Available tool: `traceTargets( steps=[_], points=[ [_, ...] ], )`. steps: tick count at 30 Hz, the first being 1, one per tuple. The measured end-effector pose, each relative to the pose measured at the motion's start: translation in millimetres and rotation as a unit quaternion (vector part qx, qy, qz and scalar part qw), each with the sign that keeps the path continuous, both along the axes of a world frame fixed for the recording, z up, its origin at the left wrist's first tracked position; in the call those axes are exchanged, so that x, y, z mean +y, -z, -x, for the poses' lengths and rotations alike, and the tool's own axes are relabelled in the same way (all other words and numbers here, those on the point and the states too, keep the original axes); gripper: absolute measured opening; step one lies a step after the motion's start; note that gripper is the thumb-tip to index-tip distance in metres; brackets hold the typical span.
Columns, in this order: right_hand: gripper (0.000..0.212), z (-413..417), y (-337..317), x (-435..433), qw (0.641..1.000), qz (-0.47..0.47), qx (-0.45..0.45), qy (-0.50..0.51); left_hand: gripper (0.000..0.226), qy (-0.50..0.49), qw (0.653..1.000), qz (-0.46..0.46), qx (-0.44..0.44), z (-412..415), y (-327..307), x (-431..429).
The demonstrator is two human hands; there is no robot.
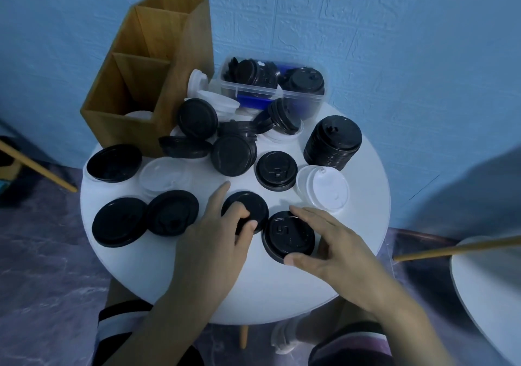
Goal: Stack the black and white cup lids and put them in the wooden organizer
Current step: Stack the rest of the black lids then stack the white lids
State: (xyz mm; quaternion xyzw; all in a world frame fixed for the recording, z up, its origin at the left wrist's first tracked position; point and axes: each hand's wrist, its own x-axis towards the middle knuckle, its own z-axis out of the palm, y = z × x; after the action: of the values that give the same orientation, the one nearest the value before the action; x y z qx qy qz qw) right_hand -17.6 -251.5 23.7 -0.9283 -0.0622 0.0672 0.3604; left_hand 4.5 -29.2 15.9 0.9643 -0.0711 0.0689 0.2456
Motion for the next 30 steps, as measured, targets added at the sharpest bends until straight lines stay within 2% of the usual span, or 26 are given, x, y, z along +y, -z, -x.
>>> traceTargets(
  steps=[1, 4, 9, 13, 17, 20, 24, 27, 30],
  points=[
    [0.077, 1.0, -0.6, -1.5, 1.000, -0.002, 0.001, 0.008, 0.020, -0.003, 1.000, 0.010, 0.002, 1.4, 0.3, 1.0],
    [0.076, 4.5, -1.3, -2.1, 1.000, -0.003, -0.005, 0.029, 0.031, 0.013, 1.000, 0.008, 0.006, 5.2, 5.9, 4.0],
    [0.076, 5.5, 1.2, -0.7, 1.000, 0.009, -0.011, 0.018, 0.038, 0.016, 0.999, 0.040, -0.011, 5.5, 5.7, 4.8],
    [0.079, 4.8, 1.7, 2.2, 1.000, 0.022, -0.007, 0.015, 0.040, 0.001, 0.989, 0.144, -0.022, 8.3, 1.4, 6.8],
    [0.084, -0.2, 1.7, 13.6, 0.999, 0.044, -0.019, -0.007, 0.052, 0.036, 0.974, 0.225, -0.005, 12.6, -5.8, 6.3],
    [0.081, -0.9, 3.0, 15.4, 0.999, 0.012, -0.019, -0.037, 0.058, 0.063, 0.978, 0.199, 0.000, 12.4, -6.7, 5.2],
    [0.066, 2.9, 4.8, 0.1, 0.996, -0.082, -0.001, 0.020, 0.064, 0.133, 0.981, 0.137, 0.028, 9.6, -8.3, 5.5],
    [0.062, 5.8, 5.8, 3.4, 0.995, -0.099, -0.010, -0.002, 0.078, 0.197, 0.976, 0.082, 0.048, 8.2, -8.7, 5.1],
    [0.058, 5.8, 9.4, 6.5, 0.995, -0.099, -0.010, 0.000, 0.095, 0.209, 0.974, 0.063, 0.063, 7.4, -7.0, 5.1]
  ],
)
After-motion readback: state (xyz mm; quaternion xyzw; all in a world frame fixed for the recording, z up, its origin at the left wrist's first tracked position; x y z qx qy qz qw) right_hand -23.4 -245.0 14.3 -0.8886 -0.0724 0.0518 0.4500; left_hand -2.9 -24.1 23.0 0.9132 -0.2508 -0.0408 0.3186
